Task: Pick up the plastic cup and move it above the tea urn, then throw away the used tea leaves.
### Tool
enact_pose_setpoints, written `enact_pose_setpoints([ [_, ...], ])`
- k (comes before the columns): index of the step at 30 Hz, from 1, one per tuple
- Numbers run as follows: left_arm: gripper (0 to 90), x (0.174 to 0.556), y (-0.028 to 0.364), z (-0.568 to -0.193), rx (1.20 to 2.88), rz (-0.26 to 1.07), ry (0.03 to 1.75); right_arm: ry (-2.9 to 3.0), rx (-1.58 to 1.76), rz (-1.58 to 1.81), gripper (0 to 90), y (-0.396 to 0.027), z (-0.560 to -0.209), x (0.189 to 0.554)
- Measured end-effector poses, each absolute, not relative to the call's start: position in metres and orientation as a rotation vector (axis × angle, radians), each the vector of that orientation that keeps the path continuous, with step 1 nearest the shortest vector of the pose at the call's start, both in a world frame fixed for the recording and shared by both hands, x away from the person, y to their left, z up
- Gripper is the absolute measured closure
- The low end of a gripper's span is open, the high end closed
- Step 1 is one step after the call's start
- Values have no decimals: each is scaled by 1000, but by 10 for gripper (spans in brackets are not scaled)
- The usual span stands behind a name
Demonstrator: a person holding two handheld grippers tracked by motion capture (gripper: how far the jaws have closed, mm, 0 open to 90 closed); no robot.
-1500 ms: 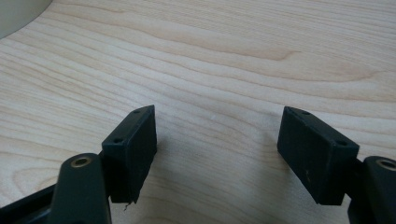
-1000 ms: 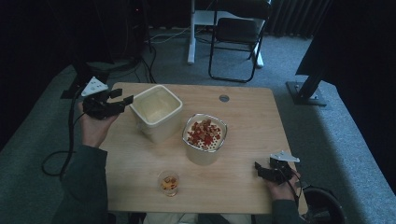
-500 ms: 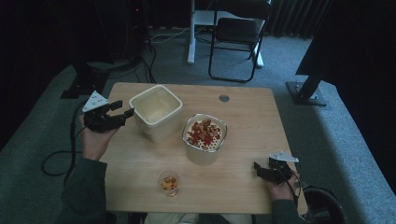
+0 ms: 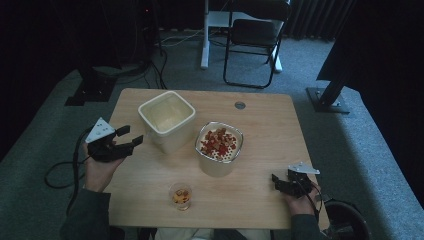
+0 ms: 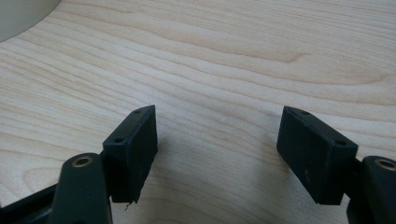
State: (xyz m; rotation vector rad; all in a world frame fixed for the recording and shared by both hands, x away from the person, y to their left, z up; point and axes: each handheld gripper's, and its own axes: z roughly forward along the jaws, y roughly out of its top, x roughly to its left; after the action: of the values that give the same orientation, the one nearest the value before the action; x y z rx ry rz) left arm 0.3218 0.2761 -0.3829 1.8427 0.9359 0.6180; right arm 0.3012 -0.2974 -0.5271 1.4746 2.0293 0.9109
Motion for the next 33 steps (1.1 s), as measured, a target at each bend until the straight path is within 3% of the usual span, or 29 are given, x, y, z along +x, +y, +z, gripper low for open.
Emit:
enact_pose_setpoints([
  [18,347,287,263,-422,1913,494,864,2031,1473,912,282,-298,-527,300],
  [33,295,250,240,-457,1987,310,730,2032,1470,911,281,-297,-527,300],
])
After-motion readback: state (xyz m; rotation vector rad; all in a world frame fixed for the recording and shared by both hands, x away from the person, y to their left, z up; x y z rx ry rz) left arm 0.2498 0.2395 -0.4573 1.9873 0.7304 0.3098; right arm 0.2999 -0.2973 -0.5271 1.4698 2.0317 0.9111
